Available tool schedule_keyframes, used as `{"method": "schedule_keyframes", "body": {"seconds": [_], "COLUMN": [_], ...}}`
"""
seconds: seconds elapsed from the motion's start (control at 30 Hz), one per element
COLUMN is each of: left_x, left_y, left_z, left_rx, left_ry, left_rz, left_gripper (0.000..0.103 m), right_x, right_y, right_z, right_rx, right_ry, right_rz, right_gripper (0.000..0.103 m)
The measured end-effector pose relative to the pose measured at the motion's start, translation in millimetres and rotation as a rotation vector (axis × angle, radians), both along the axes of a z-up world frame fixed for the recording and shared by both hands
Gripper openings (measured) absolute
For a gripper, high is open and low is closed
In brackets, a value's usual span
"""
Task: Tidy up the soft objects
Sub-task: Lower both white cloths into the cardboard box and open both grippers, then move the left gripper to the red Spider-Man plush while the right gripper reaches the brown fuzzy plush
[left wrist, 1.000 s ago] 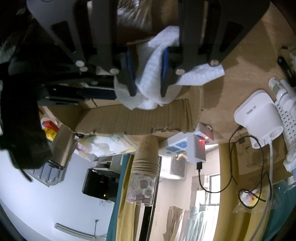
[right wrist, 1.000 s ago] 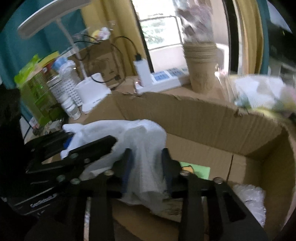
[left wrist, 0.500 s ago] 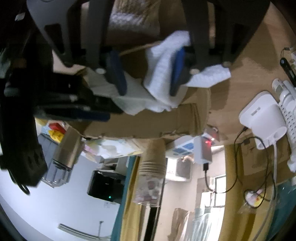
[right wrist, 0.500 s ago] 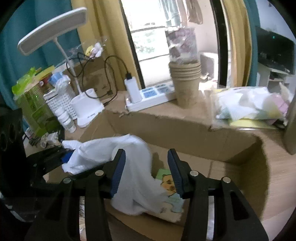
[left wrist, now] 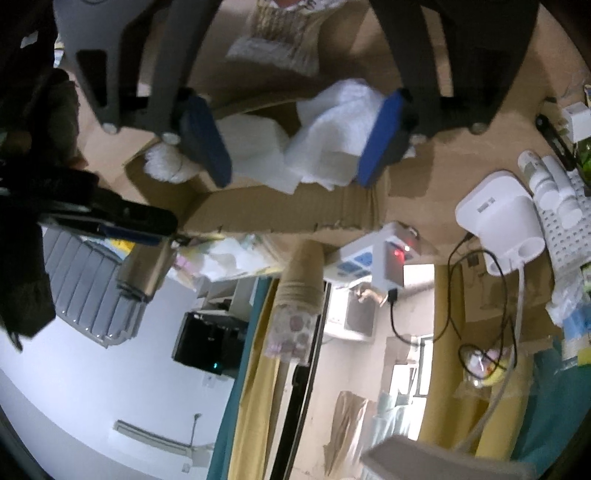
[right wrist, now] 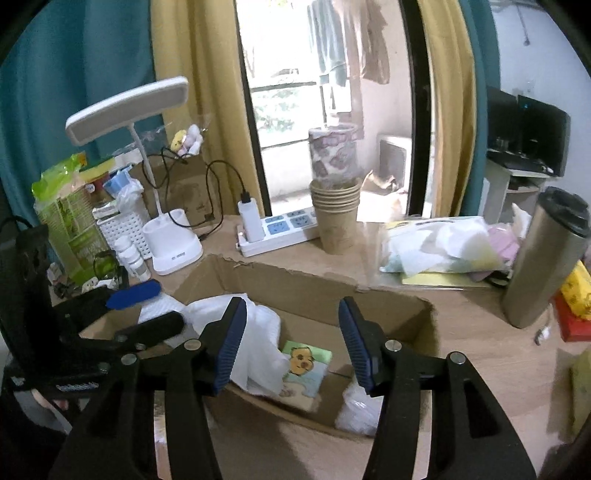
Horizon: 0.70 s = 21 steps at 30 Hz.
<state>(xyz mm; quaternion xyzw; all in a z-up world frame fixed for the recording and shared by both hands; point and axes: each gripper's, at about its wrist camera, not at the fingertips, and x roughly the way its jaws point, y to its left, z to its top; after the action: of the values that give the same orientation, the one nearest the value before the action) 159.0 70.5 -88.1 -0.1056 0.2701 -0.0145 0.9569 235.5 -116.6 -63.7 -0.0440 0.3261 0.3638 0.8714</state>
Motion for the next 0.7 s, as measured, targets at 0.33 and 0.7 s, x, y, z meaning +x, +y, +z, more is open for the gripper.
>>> {"method": "schedule_keyframes", "body": {"seconds": [0.33,0.7], "left_x": [-26,-64], "left_y": [-4,-15], "left_z": [32,51], "left_rx": [0.031,0.054], "left_ry": [-0.056,-0.086], "left_rz": [0.004,-0.016], "left_gripper": [0.076,0.077], "right_x": [-25,-66], "right_y": [-38,-73], "right_z": [18,33], "right_rx": [0.017,0.036], "right_ry": [-0.043,-0.111], "right_rz": [-0.068,-0.105], "right_gripper": [0.055,0.057]}}
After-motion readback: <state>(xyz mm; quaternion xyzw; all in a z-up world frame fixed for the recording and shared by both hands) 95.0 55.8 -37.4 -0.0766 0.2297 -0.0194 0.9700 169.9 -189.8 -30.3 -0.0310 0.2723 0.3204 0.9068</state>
